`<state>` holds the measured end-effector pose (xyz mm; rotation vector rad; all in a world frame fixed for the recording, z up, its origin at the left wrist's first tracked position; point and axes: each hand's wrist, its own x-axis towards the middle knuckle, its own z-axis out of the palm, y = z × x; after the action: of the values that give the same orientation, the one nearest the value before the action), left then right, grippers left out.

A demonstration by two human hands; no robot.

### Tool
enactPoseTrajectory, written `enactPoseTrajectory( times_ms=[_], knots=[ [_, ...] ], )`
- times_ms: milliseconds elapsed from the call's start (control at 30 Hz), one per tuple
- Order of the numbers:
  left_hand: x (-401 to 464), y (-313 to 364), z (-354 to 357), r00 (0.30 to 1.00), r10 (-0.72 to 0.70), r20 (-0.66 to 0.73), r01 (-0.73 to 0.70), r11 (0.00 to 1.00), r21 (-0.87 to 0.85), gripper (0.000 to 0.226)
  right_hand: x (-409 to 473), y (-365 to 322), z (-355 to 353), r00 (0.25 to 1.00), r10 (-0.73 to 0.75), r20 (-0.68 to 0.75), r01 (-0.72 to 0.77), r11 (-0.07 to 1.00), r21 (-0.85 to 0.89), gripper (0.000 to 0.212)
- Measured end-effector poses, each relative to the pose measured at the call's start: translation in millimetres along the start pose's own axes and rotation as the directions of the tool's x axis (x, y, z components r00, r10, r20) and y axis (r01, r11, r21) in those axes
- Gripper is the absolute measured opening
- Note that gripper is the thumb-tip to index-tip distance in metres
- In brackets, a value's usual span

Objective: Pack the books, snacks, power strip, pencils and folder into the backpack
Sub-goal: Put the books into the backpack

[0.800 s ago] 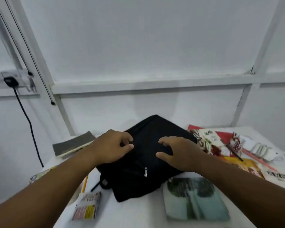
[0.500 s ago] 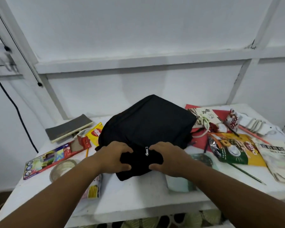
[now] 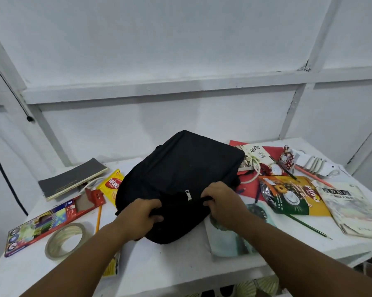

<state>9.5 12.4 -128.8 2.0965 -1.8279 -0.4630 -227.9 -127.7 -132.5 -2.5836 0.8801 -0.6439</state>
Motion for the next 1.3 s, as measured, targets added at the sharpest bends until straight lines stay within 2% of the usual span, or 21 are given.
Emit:
enactPoseTrajectory(
  times_ms=[233, 333, 400, 433, 467, 500, 533, 567, 600, 633, 700, 767, 833, 867, 933, 1000, 1033, 1100, 1167, 1233, 1300],
  knots=[
    [29.5, 43.5, -13.0, 0.984, 0.107, -0.141, -0.133, 0.972, -0.193, 0.026, 10.6, 25.3, -40.8, 0.968, 0.068, -0.242, -0.045, 0.994, 0.098, 0.020],
    [37.7, 63.7, -12.3, 0.983, 0.137, -0.126, -0.168, 0.946, -0.278, 0.026, -1.7, 27.6, -47.9, 0.911, 0.200, -0.361, -0.148, 0.975, 0.167, 0.027],
    [40.9, 77.0, -8.6, 0.984, 0.148, -0.098, -0.173, 0.927, -0.332, 0.025, -15.4, 23.2, -47.3, 0.832, 0.392, -0.393, -0.304, 0.914, 0.269, 0.037],
    [42.3, 84.0, -5.4, 0.986, 0.145, -0.084, -0.166, 0.917, -0.363, 0.025, -22.3, 20.7, -46.8, 0.767, 0.529, -0.363, -0.397, 0.836, 0.379, 0.040],
    [43.8, 90.8, -0.8, 0.986, 0.149, -0.075, -0.167, 0.906, -0.389, 0.024, -27.9, 19.1, -45.5, 0.689, 0.679, -0.255, -0.480, 0.690, 0.541, 0.041],
    [45.4, 96.9, 5.2, 0.985, 0.163, -0.063, -0.174, 0.895, -0.411, 0.023, -31.5, 17.6, -44.8, 0.612, 0.789, -0.052, -0.526, 0.455, 0.718, 0.043],
    [47.0, 102.3, 12.1, 0.981, 0.191, -0.043, -0.191, 0.887, -0.420, 0.021, -34.3, 17.1, -44.8, 0.568, 0.796, 0.208, -0.536, 0.167, 0.827, 0.048],
    [47.1, 108.2, 18.7, 0.973, 0.231, -0.001, -0.210, 0.879, -0.428, 0.018, -35.6, 18.6, -44.0, 0.560, 0.715, 0.417, -0.535, -0.073, 0.842, 0.057],
    [48.1, 112.1, 25.6, 0.959, 0.274, 0.067, -0.219, 0.873, -0.435, 0.016, -35.5, 21.8, -42.5, 0.571, 0.622, 0.536, -0.551, -0.194, 0.811, 0.064],
    [49.2, 115.2, 30.6, 0.943, 0.301, 0.143, -0.211, 0.870, -0.446, 0.018, -34.3, 25.4, -40.3, 0.577, 0.579, 0.576, -0.573, -0.216, 0.791, 0.071],
    [54.6, 108.9, 33.2, 0.947, 0.293, 0.133, -0.194, 0.849, -0.491, 0.029, -32.0, 31.5, -32.7, 0.536, 0.648, 0.541, -0.599, -0.160, 0.785, 0.086],
    [67.0, 82.7, 30.6, 0.981, 0.103, -0.163, -0.168, 0.876, -0.453, 0.041, -30.2, 36.5, -25.0, 0.486, 0.742, 0.462, -0.606, -0.095, 0.789, 0.075],
    [76.7, 43.0, 25.6, 0.901, -0.181, -0.394, 0.080, 0.962, -0.259, 0.055, -31.2, 39.3, -21.9, 0.461, 0.777, 0.429, -0.605, -0.079, 0.792, 0.057],
    [75.7, 26.7, 22.4, 0.858, -0.333, -0.390, 0.261, 0.938, -0.226, 0.063, -32.2, 40.1, -21.3, 0.453, 0.785, 0.422, -0.605, -0.077, 0.793, 0.055],
    [67.6, 7.9, 22.7, 0.814, -0.562, -0.144, 0.469, 0.784, -0.406, 0.072, -33.4, 41.2, -19.0, 0.456, 0.790, 0.411, -0.604, -0.064, 0.794, 0.056],
    [59.0, 3.2, 30.6, 0.828, -0.548, 0.116, 0.480, 0.587, -0.652, 0.067, -32.6, 38.4, -17.4, 0.467, 0.792, 0.393, -0.608, -0.035, 0.793, 0.059],
    [55.8, 2.0, 34.3, 0.828, -0.539, 0.153, 0.469, 0.516, -0.717, 0.065, -32.3, 38.0, -16.0, 0.482, 0.795, 0.369, -0.604, -0.003, 0.797, 0.061],
    [52.8, 4.7, 39.1, 0.815, -0.558, 0.158, 0.420, 0.382, -0.823, 0.061, -31.4, 36.7, -16.7, 0.528, 0.793, 0.304, -0.582, 0.076, 0.810, 0.063],
    [52.3, 16.4, 34.5, 0.797, -0.588, 0.138, 0.360, 0.281, -0.890, 0.043, -31.3, 32.8, -22.8, 0.575, 0.788, 0.220, -0.550, 0.174, 0.817, 0.063],
    [50.6, 30.7, 22.7, 0.800, -0.593, 0.092, 0.310, 0.277, -0.909, 0.023, -31.2, 29.4, -33.0, 0.628, 0.766, 0.134, -0.513, 0.278, 0.812, 0.064],
    [48.2, 44.7, 9.1, 0.811, -0.585, 0.024, 0.251, 0.310, -0.917, 0.021, -29.5, 25.3, -45.8, 0.700, 0.712, 0.059, -0.459, 0.384, 0.801, 0.060]
  ],
)
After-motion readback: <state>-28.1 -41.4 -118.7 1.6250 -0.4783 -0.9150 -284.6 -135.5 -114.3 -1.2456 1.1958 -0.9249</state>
